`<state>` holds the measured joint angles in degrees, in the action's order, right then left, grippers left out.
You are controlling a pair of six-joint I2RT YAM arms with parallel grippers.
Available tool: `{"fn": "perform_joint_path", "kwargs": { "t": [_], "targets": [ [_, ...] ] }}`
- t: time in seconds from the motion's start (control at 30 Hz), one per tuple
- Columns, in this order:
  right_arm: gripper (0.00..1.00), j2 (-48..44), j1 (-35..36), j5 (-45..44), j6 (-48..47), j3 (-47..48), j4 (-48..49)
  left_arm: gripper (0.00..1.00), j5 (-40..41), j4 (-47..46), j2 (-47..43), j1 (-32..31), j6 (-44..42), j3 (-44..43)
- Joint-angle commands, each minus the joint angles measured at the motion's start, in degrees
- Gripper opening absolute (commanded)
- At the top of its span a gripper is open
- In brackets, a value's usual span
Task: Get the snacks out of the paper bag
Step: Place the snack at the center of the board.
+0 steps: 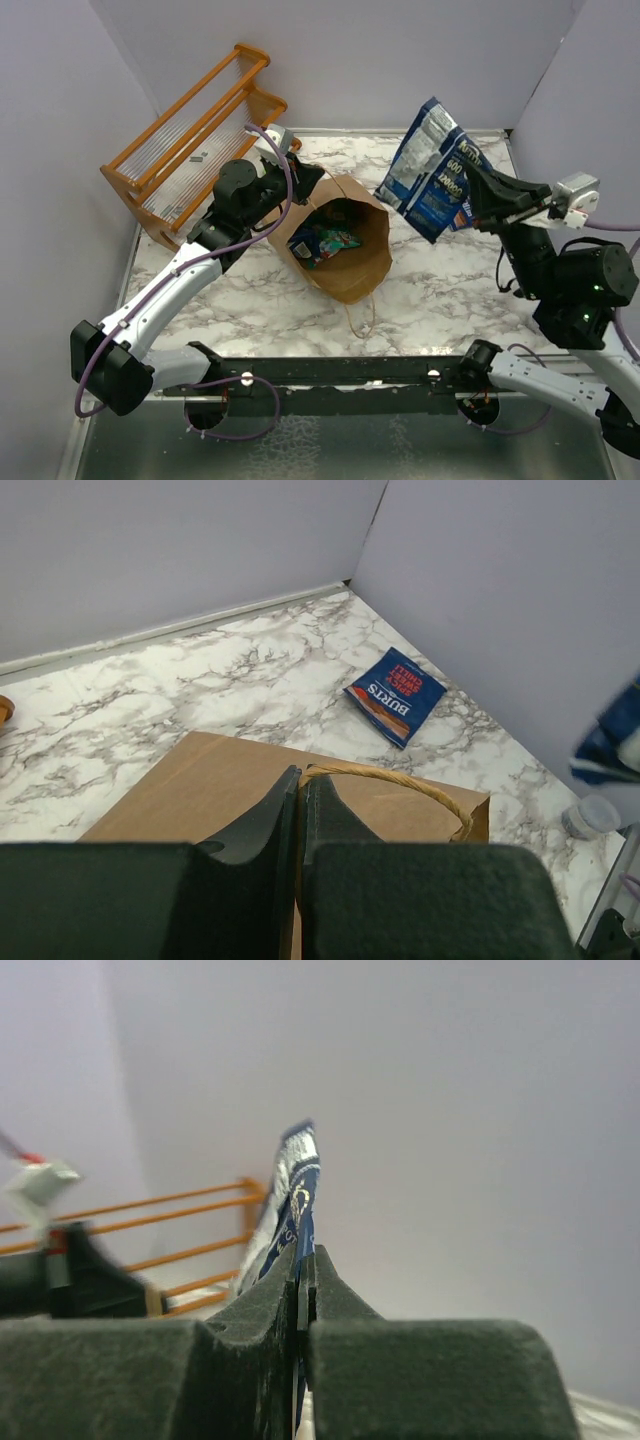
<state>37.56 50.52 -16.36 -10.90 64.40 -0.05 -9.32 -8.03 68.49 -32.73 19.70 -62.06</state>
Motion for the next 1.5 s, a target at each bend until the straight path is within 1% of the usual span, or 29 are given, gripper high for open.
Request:
{"fn": "perform_joint_path", "kwargs": {
  "t": [0.0, 0.1, 0.17, 0.2, 0.23, 0.27, 0.3, 0.33, 0.37, 0.4, 0.43, 0.47, 0.5, 0.53, 0.63, 0.77, 0.87, 0.97, 1.1, 1.23, 1.47],
  "targets": [
    [0.02, 4.3, 0.0, -27.5, -16.3, -7.1, 18.6, 0.00, 1.8, -0.2, -1.1, -0.1, -1.0, -1.3],
    [0.02, 7.7, 0.0, -34.4, -26.6, -12.6, 35.5, 0.00, 2.1, 0.0, -1.2, -0.1, -1.2, -1.3],
    [0.02, 10.9, -0.1, -36.5, -31.7, -14.8, 44.2, 0.00, 2.4, 0.1, -1.2, -0.2, -1.5, -1.4],
    [0.02, 12.6, -0.2, -36.9, -36.0, -16.2, 49.1, 0.00, 2.6, 0.1, -1.2, -0.2, -1.6, -1.4],
    [0.02, 14.3, -0.6, -37.2, -38.7, -17.8, 55.3, 0.00, 2.7, 0.2, -1.3, -0.1, -1.8, -1.4],
    [0.02, 16.2, -1.4, -37.1, -40.1, -18.9, 61.1, 0.00, 2.8, 0.3, -1.3, -0.2, -1.8, -1.4],
    [0.02, 18.1, -3.2, -37.2, -38.9, -19.3, 62.0, 0.00, 2.8, 0.2, -1.2, -0.2, -1.9, -1.4],
    [0.02, 19.7, -5.5, -37.4, -35.5, -18.9, 58.7, 0.00, 2.8, 0.2, -1.2, -0.2, -1.9, -1.4],
    [0.02, 21.2, -8.2, -37.1, -28.9, -18.0, 52.9, 0.00, 2.7, 0.3, -1.2, -0.1, -1.9, -1.4],
    [0.02, 22.5, -11.6, -35.8, -21.3, -17.0, 44.2, 0.00, 2.7, 0.3, -1.2, -0.2, -1.8, -1.5],
    [0.02, 23.5, -15.0, -33.4, -11.9, -16.2, 35.6, 0.00, 2.6, 0.3, -1.2, -0.2, -1.8, -1.5],
    [0.02, 24.6, -18.6, -29.8, -3.4, -15.7, 29.1, 0.00, 2.4, 0.3, -1.1, -0.2, -1.7, -1.5],
    [0.02, 25.6, -21.5, -26.8, 2.7, -15.9, 25.7, 0.00, 2.3, 0.2, -1.2, -0.1, -1.6, -1.4],
    [0.02, 26.6, -24.1, -24.0, 7.7, -16.6, 24.4, 0.00, 2.2, 0.1, -1.1, -0.2, -1.5, -1.4],
    [0.02, 30.9, -29.3, -16.6, 17.3, -18.6, 24.6, 0.00, 1.8, 0.1, -0.8, -0.2, -1.3, -1.5],
    [0.02, 38.0, -33.0, -9.5, 27.8, -16.4, 21.1, 0.00, 1.7, 0.1, -0.8, -0.2, -1.3, -1.5],
    [0.02, 41.9, -34.9, -2.8, 33.8, -15.4, 20.5, 0.00, 1.9, 0.3, -0.8, -0.2, -1.5, -1.6],
    [0.02, 43.8, -35.2, 3.0, 36.8, -15.1, 21.6, 0.00, 2.1, 0.5, -0.8, -0.2, -1.7, -1.6],
    [0.02, 45.2, -36.8, 4.8, 38.8, -16.1, 24.3, 0.00, 2.1, 0.6, -0.9, -0.2, -1.9, -1.8],
    [0.02, 46.8, -43.7, 8.2, 43.0, -18.6, 26.2, 0.00, 1.9, 0.5, -0.9, -0.2, -1.6, -1.8],
    [0.02, 53.6, -54.7, 11.2, 42.2, -21.1, 31.4, 0.00, 1.7, 0.4, -0.8, -0.2, -1.4, -1.7]
  ]
}}
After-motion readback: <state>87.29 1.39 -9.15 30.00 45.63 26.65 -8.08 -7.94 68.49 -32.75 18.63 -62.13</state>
